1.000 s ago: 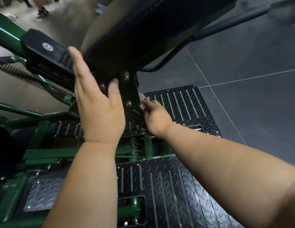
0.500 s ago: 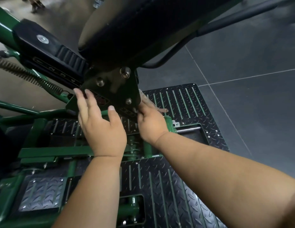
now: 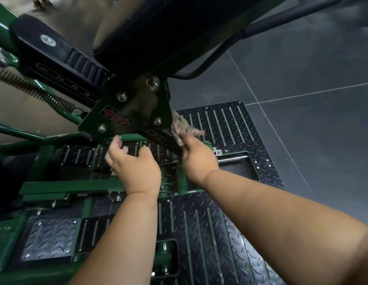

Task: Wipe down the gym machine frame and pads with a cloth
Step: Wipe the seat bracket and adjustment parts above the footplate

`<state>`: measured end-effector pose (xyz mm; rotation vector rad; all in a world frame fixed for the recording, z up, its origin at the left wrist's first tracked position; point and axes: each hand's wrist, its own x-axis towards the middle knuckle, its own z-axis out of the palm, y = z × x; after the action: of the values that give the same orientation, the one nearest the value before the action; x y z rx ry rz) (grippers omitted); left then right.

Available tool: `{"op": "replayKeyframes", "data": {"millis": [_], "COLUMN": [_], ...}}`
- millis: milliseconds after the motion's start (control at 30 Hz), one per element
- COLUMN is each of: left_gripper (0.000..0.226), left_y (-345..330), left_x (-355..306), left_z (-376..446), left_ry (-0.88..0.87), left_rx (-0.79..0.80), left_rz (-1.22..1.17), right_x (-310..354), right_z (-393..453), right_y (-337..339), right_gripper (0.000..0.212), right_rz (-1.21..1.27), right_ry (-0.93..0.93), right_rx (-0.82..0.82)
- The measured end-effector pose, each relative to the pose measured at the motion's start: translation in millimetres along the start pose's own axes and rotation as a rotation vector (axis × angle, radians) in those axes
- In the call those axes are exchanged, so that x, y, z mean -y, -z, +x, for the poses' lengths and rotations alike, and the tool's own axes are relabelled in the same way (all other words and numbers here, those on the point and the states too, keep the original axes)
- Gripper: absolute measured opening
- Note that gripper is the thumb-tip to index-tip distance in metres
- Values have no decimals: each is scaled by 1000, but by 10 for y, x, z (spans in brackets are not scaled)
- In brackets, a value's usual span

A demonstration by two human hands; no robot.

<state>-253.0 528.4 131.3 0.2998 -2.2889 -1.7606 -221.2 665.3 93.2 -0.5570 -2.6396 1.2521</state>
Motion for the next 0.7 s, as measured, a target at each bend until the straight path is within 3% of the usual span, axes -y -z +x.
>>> {"op": "replayKeyframes", "data": {"millis": [100,267,467,600,700], "left_gripper": [63,63,54,52,43], "left_y": [-39,-179,-259,-202,-202], "left_x": [107,212,203,273,298], "left_z": [76,153,167,257,259], "left_ry": [86,131,127,141,143], "left_rx": [113,270,333,320,328], "left_rz": [-33,-26,-64,-32,-54], "right_x": [-253,-162,58,-196,-166], "right_z": [-95,89,206,-87,57], "right_y": [110,223,66,194,292], "right_gripper": [59,53,47,45,49], "right_rz": [-141,74,146,-9,95], "right_ry": [-28,-198,29,41,-2], "right_rx": [-16,-245,37,60,-75]}}
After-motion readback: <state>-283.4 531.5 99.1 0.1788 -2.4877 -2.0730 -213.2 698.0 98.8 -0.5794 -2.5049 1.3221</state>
